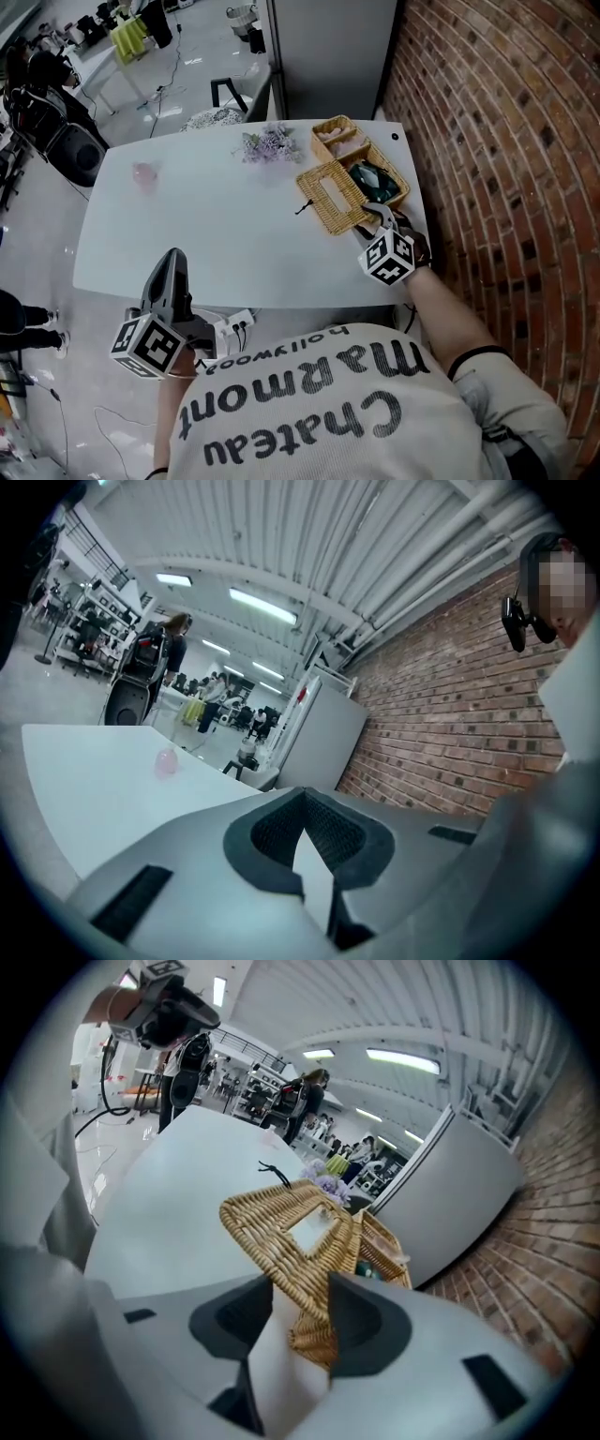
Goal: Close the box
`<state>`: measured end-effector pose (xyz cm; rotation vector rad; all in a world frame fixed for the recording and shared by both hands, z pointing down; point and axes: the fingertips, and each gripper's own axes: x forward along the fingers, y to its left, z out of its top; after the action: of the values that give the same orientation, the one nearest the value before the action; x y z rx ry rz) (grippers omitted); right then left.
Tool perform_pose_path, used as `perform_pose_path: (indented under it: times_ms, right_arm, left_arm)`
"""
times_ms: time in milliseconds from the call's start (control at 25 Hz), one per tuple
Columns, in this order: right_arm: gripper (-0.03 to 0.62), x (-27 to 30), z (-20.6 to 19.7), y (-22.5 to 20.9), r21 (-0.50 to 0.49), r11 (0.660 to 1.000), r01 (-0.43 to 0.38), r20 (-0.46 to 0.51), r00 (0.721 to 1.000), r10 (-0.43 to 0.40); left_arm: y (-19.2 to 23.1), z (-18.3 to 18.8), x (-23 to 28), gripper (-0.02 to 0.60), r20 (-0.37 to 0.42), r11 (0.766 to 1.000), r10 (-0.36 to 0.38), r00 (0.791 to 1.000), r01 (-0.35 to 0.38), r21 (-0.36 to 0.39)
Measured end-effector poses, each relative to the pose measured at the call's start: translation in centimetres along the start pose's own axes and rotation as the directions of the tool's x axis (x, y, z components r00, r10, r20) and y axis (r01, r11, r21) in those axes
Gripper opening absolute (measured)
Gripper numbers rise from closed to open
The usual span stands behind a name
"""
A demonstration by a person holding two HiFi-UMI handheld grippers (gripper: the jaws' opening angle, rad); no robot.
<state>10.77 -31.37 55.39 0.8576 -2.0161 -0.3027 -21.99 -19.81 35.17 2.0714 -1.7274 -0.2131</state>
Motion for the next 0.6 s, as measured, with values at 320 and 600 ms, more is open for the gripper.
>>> perform_pose_path:
  times_ms: [320, 600]
  right_arm:
    - [0.189, -0.23, 0.33, -0.27, 0.126, 0.991, -0.046, 0.046, 0.998, 0.041]
    - [0.189, -0.55, 0.62, -0.46, 0.218, 0.972, -0.087, 0.074, 0.995, 0.072]
  left_arm:
    - [0.35, -0.25, -0.43, 0.002, 0.002, 1.000, 0.006, 1.000, -0.006, -0.005]
    - [0.16, -0.70, -0.55, 0.002, -0.004, 1.000, 0.010, 1.000, -0.010, -0.007]
